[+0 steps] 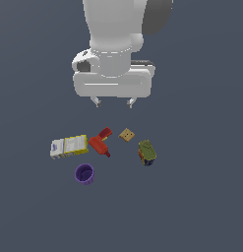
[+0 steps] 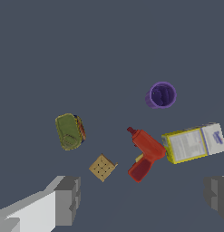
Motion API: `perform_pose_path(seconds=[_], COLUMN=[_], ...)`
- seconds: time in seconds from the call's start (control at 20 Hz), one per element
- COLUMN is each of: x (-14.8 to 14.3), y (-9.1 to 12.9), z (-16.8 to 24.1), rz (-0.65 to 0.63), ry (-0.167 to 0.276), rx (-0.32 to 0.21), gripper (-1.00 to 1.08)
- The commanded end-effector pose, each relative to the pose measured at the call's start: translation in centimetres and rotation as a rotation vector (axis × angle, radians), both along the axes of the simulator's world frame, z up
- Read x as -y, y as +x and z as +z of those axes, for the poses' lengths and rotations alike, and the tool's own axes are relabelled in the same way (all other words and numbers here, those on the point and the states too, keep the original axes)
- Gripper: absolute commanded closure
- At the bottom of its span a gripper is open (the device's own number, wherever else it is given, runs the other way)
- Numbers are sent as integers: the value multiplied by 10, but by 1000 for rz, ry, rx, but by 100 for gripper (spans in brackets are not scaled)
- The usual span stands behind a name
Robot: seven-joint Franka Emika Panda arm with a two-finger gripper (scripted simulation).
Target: Pick up a designated object from a clutter of objects.
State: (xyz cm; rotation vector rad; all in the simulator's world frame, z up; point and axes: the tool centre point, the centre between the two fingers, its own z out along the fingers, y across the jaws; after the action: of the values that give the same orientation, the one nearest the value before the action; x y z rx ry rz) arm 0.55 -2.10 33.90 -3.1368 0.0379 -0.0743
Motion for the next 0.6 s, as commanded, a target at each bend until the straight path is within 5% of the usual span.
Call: perform_pose_path(seconds=[0.0, 0.55], x=[0, -7], y=[0, -4], z=[0, -14], rz=[0, -27], ry=[0, 22], rx=[0, -42], gripper=[-92, -92])
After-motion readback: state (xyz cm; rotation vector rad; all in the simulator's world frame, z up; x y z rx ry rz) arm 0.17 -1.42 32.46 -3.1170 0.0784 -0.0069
